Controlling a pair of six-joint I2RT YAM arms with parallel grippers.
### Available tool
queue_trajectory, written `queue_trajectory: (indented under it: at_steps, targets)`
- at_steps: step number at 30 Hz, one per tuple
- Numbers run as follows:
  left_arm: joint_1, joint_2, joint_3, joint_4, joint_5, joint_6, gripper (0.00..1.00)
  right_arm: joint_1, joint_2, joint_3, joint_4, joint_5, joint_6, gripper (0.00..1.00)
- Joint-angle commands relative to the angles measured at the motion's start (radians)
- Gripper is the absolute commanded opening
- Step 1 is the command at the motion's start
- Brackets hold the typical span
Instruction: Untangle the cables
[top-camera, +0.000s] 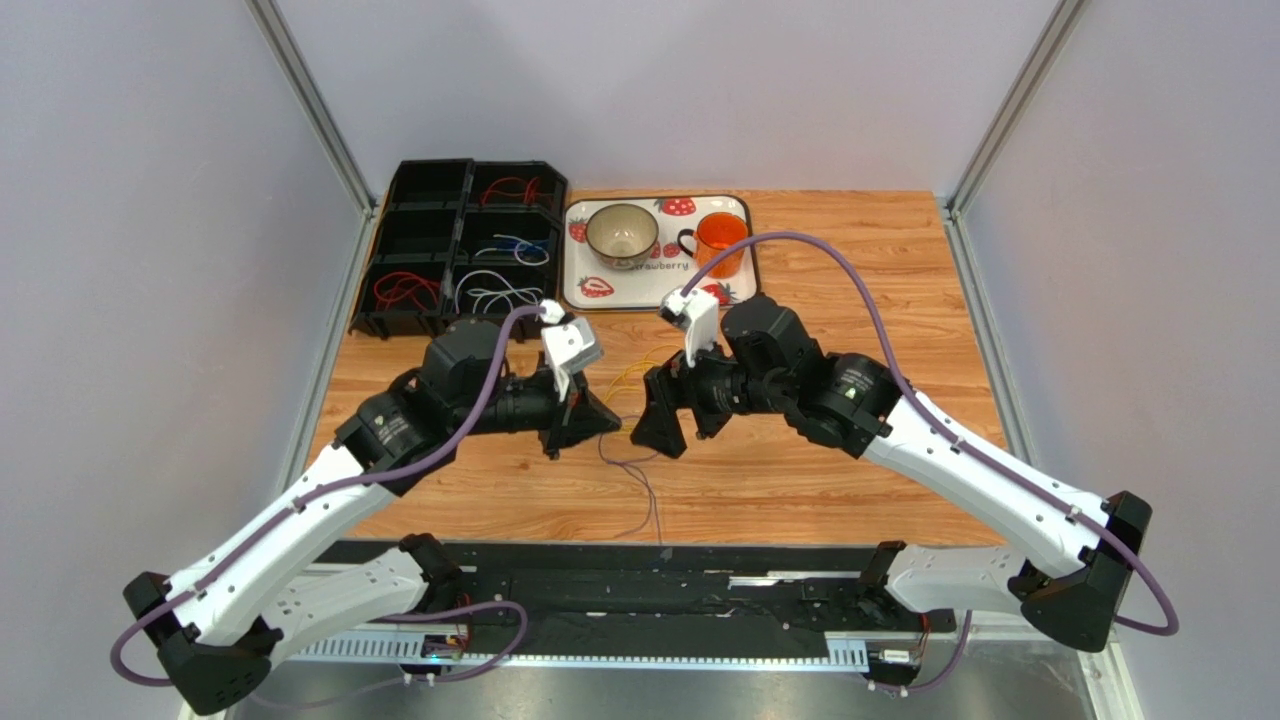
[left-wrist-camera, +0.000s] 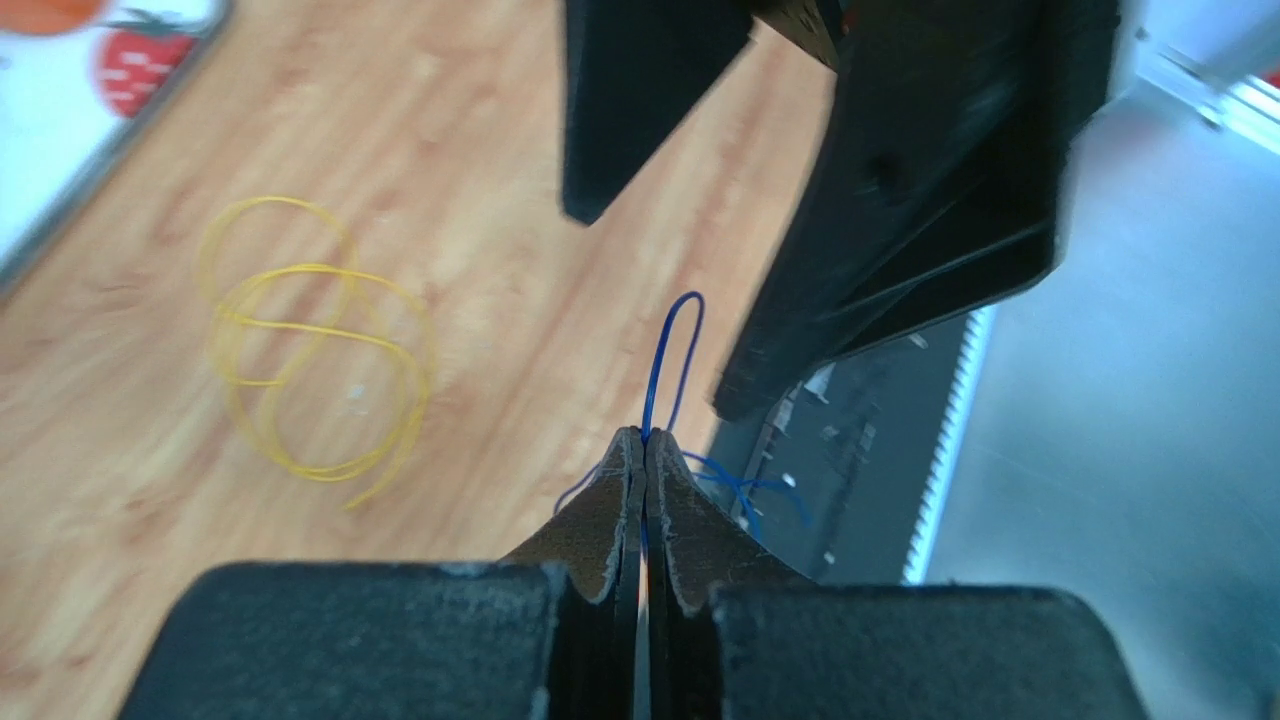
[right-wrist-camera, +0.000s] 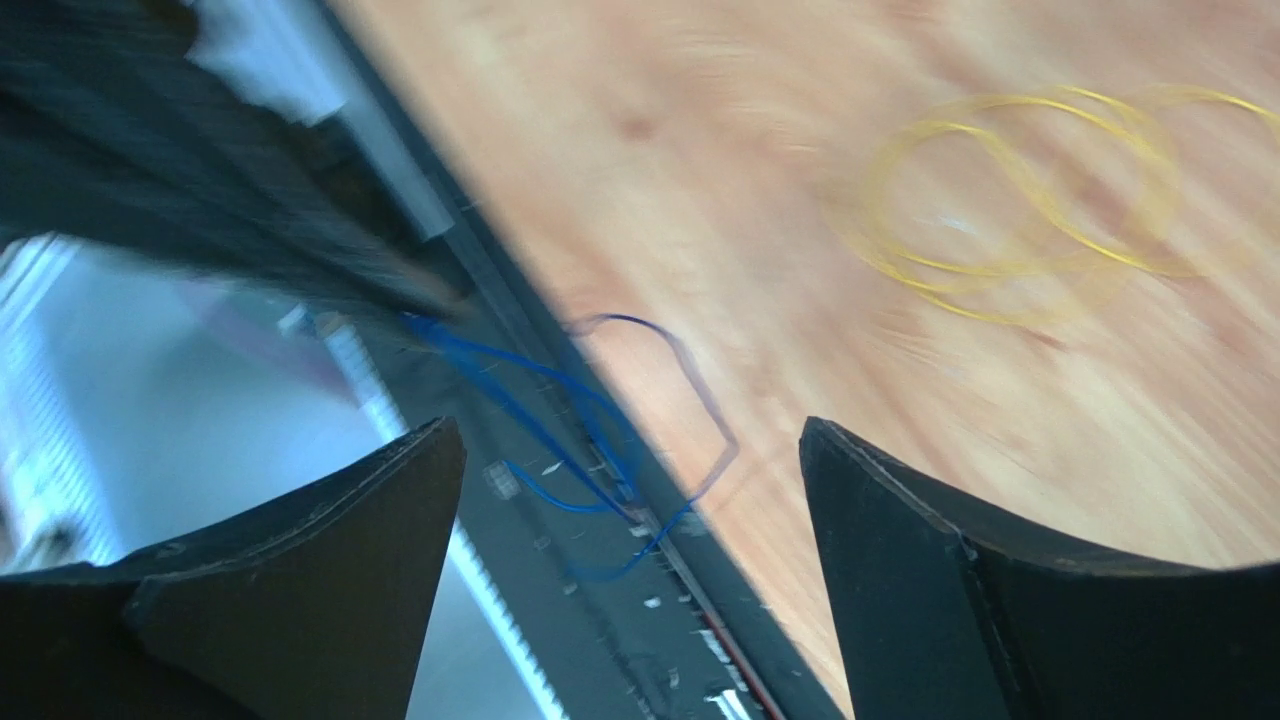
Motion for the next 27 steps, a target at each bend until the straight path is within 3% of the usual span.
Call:
queue_trajectory:
  at_steps: [1, 5, 10, 16, 27]
  targets:
    - [0.009, 0.083, 0.177, -0.087, -0.258, -0.003, 0.0, -0.088, -0.015, -0.056, -0.017, 0.44, 0.189, 0.87]
    - [0.082, 0.164, 0.309, -0.15, -0.331, -0.006, 0.0, -0.129, -0.047, -0.215, -0.015, 0.538, 0.375, 0.85]
    - [0.203, 0.275, 0.475, -0.21, -0.402, 0.026, 0.0, -0.129, -0.073, -0.34, 0.008, 0.607, 0.456, 0.83]
    - [0.383, 0.399, 0.64, -0.193, -0.397, 0.017, 0.0, -0.129, -0.05, -0.467, 0.138, 0.603, 0.415, 0.83]
    - [0.593, 0.646, 0.91, -0.112, -0.398, -0.029, 0.0, -0.13, 0.0, -0.65, 0.388, 0.562, 0.344, 0.83]
